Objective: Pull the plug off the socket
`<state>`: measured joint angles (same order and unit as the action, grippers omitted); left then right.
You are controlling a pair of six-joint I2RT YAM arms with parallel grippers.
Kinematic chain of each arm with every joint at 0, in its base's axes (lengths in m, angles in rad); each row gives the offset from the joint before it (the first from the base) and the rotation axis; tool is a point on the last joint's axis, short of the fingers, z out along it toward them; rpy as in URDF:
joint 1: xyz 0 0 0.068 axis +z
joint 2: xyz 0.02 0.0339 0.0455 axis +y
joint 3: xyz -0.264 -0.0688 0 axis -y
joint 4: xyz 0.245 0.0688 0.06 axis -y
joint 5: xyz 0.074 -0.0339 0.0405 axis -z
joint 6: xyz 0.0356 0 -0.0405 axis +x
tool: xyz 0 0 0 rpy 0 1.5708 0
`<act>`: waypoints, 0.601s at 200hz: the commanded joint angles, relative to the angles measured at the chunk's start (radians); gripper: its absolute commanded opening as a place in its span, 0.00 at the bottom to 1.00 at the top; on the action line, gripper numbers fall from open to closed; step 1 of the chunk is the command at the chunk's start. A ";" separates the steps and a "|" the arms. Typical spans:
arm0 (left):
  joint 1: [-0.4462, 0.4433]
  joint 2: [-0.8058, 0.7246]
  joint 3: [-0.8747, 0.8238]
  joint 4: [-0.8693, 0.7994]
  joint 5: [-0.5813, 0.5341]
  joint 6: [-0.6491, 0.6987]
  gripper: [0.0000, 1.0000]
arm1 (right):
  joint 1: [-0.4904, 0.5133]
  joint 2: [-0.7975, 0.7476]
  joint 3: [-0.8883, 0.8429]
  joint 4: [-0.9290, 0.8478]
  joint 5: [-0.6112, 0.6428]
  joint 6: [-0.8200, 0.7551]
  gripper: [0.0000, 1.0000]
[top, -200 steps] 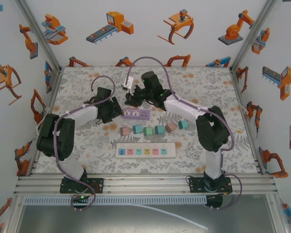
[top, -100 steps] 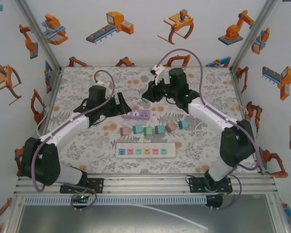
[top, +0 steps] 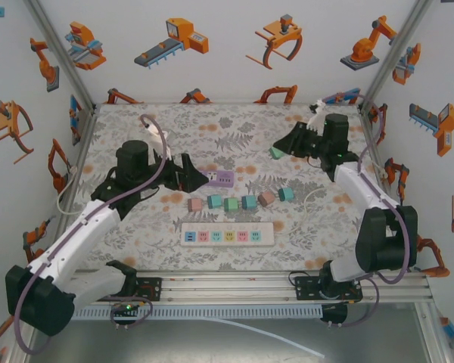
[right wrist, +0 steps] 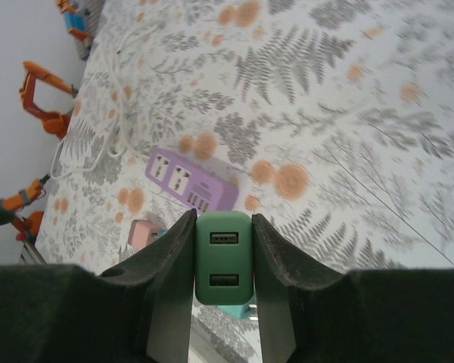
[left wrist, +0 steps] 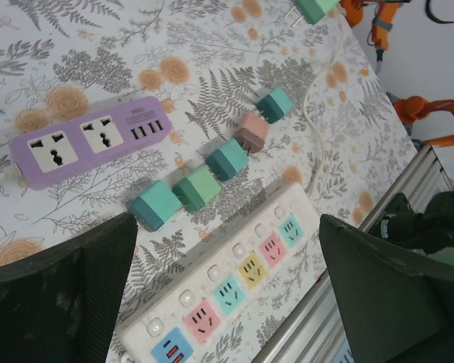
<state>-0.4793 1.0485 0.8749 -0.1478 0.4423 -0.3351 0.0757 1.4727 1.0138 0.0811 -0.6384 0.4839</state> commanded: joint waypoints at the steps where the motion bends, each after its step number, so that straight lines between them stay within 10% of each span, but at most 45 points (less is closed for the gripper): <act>1: -0.004 -0.042 -0.004 -0.056 0.055 0.062 0.99 | -0.069 -0.033 -0.027 -0.029 -0.029 0.046 0.22; 120: -0.005 -0.121 -0.034 -0.149 -0.048 0.092 1.00 | -0.166 0.107 -0.154 -0.068 0.115 -0.030 0.24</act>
<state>-0.4801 0.9379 0.8478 -0.2718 0.4252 -0.2733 -0.0818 1.5623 0.8791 0.0063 -0.5632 0.4812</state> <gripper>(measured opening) 0.997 0.337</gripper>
